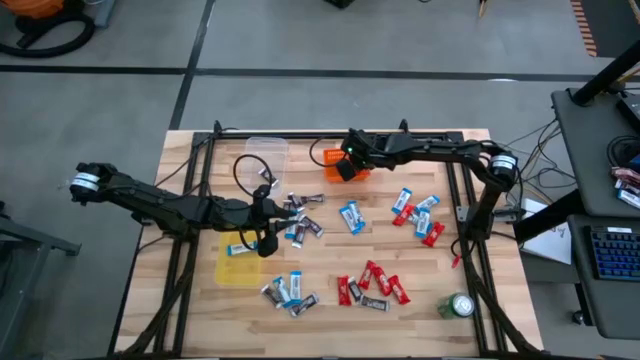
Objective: Sort candy
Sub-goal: Put the middle left white candy into the yellow bin
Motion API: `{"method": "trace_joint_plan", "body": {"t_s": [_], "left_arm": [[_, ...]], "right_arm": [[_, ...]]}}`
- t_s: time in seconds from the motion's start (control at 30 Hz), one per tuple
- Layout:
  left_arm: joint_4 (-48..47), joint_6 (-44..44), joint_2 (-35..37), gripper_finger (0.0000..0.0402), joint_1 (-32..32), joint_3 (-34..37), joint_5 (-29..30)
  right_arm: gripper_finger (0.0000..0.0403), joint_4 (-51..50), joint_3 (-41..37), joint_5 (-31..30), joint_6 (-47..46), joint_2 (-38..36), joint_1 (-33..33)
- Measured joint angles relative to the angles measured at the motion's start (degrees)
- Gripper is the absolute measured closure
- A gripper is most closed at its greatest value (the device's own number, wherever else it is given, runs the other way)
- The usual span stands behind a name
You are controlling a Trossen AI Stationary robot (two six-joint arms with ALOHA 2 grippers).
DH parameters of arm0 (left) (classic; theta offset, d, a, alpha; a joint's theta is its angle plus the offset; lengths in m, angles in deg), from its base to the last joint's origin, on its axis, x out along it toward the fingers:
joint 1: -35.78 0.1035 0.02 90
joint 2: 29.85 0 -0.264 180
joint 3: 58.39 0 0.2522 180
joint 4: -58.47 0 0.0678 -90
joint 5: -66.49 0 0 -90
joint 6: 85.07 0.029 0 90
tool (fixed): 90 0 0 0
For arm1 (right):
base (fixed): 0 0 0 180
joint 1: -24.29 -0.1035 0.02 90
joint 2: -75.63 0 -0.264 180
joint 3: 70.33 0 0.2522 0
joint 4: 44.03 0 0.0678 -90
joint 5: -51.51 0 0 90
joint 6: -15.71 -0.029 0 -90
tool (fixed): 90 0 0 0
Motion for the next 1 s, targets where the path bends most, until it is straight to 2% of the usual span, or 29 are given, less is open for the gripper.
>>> {"method": "trace_joint_plan", "body": {"t_s": [0.3, 0.6, 0.83, 1.0], "left_arm": [[-0.6, -1.6, 0.0, 0.0325, 0.0, 0.0, 0.0], [-0.9, -3.0, -1.7, 0.0321, 0.0, 0.0, -0.5], [2.3, -5.6, -8.9, 0.0289, 0.0, 0.1, -0.5], [-2.6, -14.4, -13.5, 0.0257, 0.0, -2.0, 1.1]], "right_arm": [[0.0258, -0.7, 0.0, 1.0, 1.4, -3.5, -1.3], [0.024, -1.5, -0.2, 1.2, 4.5, -8.4, -10.1], [0.0225, -2.9, -1.0, 1.3, 6.0, -9.9, -17.5], [0.021, -5.4, -1.0, 1.2, 5.6, -10.2, -21.0]]}}
